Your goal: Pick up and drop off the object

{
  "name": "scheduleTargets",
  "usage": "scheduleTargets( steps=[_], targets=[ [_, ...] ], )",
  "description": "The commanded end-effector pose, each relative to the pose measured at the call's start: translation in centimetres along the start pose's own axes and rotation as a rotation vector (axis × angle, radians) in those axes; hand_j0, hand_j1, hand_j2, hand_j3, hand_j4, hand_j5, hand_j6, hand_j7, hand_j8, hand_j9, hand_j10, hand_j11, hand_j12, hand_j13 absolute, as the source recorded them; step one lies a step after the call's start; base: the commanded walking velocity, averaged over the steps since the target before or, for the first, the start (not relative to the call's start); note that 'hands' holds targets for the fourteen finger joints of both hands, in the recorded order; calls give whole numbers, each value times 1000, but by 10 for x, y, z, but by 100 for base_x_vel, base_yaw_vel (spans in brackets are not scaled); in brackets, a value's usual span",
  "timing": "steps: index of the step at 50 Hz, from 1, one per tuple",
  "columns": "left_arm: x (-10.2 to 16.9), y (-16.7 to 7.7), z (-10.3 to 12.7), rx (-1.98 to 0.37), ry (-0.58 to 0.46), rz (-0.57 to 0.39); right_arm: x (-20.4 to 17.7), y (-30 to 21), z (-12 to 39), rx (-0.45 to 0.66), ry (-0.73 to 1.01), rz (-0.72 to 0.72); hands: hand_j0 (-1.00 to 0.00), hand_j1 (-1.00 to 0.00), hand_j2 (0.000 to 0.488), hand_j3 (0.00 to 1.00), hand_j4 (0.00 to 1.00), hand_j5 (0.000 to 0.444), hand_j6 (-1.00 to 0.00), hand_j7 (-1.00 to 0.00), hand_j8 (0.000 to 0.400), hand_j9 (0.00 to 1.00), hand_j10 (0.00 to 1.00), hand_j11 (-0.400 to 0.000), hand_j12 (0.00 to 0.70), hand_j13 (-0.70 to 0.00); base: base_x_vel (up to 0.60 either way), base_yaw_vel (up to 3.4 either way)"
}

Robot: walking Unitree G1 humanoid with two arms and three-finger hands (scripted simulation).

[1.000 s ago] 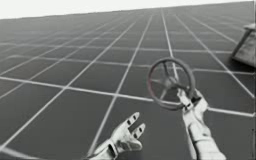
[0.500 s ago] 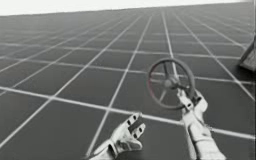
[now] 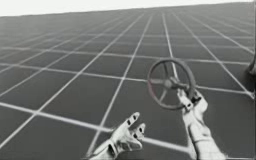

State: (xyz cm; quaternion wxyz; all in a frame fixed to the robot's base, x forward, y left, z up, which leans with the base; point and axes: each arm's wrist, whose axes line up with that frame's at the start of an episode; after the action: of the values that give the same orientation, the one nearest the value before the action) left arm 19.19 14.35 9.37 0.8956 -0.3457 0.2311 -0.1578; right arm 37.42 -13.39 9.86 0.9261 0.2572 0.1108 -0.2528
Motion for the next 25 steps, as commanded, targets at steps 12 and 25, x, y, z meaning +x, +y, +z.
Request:
scheduleTargets(
  steps=[12,25],
  targets=[
    [-3,3,0,-12,-13,-2,-5,14,7,8,-31,45,0,0,0,1000,1000,0,0,0,0,1000,1000,-400,0,-700,60,0],
    [-3,3,0,-12,-13,-2,-5,14,7,8,-31,45,0,0,0,1000,1000,0,0,0,0,1000,1000,-400,0,-700,58,3]
  ],
)
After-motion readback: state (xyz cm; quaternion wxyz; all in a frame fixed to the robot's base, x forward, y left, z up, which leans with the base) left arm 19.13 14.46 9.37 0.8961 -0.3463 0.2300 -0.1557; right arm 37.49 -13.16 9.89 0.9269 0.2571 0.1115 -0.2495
